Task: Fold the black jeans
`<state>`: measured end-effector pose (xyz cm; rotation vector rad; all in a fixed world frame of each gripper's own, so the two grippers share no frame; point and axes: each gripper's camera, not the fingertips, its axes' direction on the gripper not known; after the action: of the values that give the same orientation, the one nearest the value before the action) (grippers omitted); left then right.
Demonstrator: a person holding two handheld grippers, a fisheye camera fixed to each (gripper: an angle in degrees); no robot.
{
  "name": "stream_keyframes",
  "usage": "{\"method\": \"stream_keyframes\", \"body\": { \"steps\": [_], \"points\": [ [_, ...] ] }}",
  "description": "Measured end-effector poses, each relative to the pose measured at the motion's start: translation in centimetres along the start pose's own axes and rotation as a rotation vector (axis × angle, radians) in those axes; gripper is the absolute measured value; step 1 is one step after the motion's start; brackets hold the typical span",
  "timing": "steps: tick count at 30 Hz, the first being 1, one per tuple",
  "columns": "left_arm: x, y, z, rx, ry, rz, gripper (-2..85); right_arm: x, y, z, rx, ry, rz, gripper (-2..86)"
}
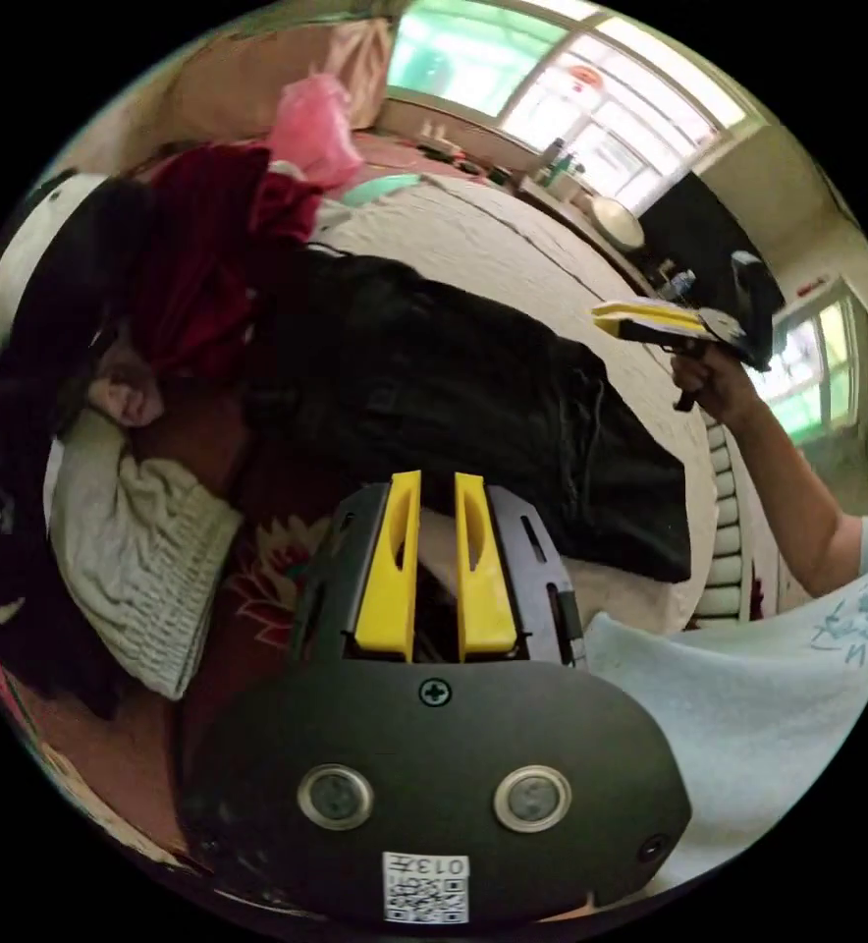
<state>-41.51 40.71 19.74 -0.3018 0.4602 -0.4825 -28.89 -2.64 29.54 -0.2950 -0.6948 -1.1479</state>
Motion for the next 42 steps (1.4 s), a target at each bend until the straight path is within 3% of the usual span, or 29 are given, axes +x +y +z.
{"method": "stream_keyframes", "body": {
  "steps": [4,6,12,18,22,28,32,37,42],
  "points": [
    [-7.1,0.5,0.0,-0.023,0.099,-0.139,11.5,-0.2,-7.7,4.9,-0.096,-0.112,-0.109,10.1],
    [-10.5,0.0,0.7,-0.018,0.240,-0.195,14.3,-0.5,-10.8,6.9,-0.139,-0.153,-0.145,10.9],
    [-15.0,-1.4,2.8,-0.045,0.441,-0.195,17.0,-0.8,-17.6,12.5,-0.294,-0.241,-0.200,12.7],
    [-15.5,-0.7,3.9,-0.065,0.599,-0.195,11.4,-1.7,-18.8,15.6,-0.437,-0.261,-0.233,11.7],
    [-13.8,0.6,1.9,-0.016,0.527,-0.180,7.4,-2.7,-17.9,14.1,-0.436,-0.244,-0.272,7.8],
    [-5.7,2.9,-4.3,0.056,0.324,-0.026,4.9,-5.8,-13.9,6.3,-0.228,-0.183,-0.456,6.5],
    [5.2,4.7,-9.6,0.117,0.199,0.242,4.1,-6.5,-8.6,-2.3,-0.011,-0.123,-0.519,6.4],
    [20.1,7.2,-11.9,0.116,0.170,0.654,3.7,-6.0,4.3,-15.7,0.218,0.011,-0.429,6.3],
    [35.4,10.8,-7.4,-0.011,0.228,1.058,3.7,-5.8,19.1,-21.9,0.173,0.214,-0.189,5.8]
  ]
}}
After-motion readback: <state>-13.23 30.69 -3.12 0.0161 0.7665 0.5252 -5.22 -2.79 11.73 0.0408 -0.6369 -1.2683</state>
